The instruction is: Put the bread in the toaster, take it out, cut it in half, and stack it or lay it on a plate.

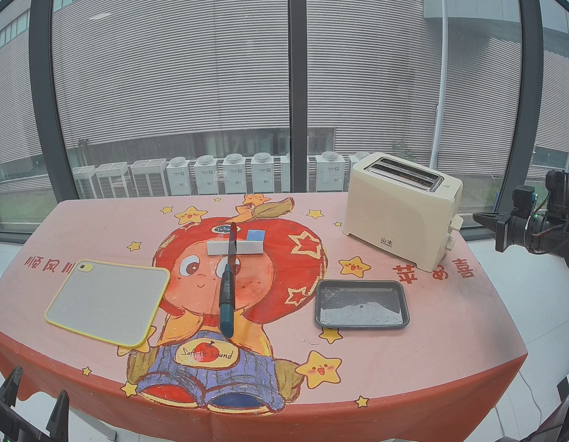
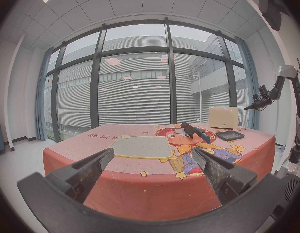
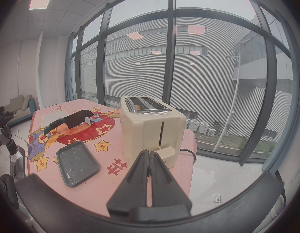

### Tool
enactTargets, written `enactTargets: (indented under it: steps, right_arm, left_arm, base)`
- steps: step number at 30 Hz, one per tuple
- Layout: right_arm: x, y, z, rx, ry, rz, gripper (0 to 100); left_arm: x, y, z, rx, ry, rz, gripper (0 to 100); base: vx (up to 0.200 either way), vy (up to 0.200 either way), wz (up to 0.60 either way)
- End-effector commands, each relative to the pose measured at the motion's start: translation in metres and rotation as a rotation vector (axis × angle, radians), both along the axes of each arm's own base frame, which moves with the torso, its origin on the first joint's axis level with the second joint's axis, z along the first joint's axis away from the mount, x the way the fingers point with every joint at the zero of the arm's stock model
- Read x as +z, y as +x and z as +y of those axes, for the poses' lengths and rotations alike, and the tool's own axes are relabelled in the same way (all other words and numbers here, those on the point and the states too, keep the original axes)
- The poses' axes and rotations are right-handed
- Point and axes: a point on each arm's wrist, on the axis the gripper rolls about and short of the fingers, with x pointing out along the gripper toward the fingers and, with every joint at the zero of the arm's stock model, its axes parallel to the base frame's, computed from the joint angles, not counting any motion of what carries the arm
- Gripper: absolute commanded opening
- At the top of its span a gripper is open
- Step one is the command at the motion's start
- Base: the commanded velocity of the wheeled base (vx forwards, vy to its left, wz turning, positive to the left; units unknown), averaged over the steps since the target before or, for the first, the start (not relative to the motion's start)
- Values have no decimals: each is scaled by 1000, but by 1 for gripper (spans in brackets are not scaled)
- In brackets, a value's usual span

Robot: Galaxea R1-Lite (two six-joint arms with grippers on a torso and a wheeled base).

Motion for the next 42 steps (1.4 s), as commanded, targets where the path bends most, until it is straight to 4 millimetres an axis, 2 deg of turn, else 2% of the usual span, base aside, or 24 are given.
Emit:
enactTargets:
  steps: [1,7,8,11,17,22,34,42]
  right_arm:
    - [4,-11,2,-1,0,-9,0]
    - [10,-26,0,-17,15,-18,0]
    - [15,-35,2,-22,30,-23,0]
    - [18,-47,3,-41,77,-11,0]
    - [8,-59,6,-45,98,35,0]
    - [16,-55,4,-48,97,-43,0]
    - [-3,-36,5,-41,94,-61,0]
    - [-6,-36,7,-32,96,-51,0]
  left_arm:
    - [-5,1,0,0,0,19,100]
    - [-5,1,0,0,0,19,100]
    - [-5,1,0,0,0,19,100]
    - [-5,1,0,0,0,19,100]
    - [-5,1,0,0,0,19,100]
    - [-5,1,0,0,0,19,100]
    - [-5,1,0,0,0,19,100]
    - [-5,1,0,0,0,19,100]
  base:
    - [0,0,0]
    - [0,0,0]
    - [0,0,0]
    - [0,0,0]
    - [0,0,0]
    - [0,0,0]
    - [0,0,0]
    - [0,0,0]
